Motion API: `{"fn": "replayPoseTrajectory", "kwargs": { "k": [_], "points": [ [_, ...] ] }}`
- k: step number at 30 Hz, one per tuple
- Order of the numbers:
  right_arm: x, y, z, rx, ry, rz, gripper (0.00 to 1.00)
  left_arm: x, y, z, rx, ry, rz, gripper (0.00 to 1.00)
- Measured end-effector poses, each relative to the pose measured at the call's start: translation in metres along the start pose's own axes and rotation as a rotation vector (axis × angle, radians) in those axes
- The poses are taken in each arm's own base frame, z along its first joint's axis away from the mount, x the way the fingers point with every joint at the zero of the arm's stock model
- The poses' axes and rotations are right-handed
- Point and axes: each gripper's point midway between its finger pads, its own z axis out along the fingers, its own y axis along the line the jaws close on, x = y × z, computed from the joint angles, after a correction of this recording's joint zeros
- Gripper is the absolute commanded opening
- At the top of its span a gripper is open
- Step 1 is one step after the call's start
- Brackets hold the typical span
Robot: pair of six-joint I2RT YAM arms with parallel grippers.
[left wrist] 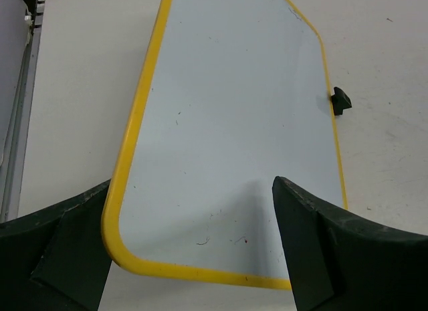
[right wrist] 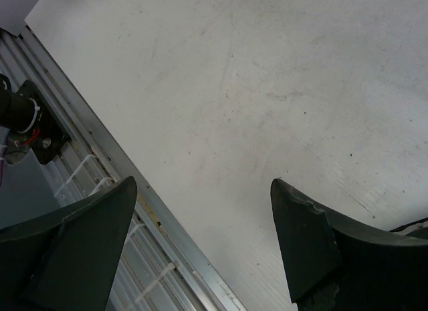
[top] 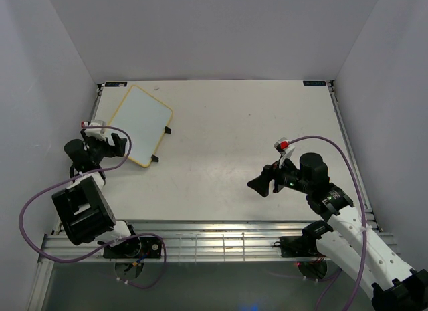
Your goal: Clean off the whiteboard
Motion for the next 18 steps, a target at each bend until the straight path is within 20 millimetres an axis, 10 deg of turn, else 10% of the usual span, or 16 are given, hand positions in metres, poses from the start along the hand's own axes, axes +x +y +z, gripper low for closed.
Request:
{"fn": "replayPoseTrajectory", "kwargs": {
  "k": [10, 18],
  "points": [
    [0.000, 0.000, 0.001, 0.000, -0.001, -0.001, 0.86, -0.013, 0.020, -0.004, -0.140, -0.029, -0.073, 0.98],
    [-0.001, -0.009, 0.001, 0.046, -0.007, 0.002, 0.90, -0.070, 0.023, -0.031, -0.273, -0.217, -0.211, 0.98]
  ]
}}
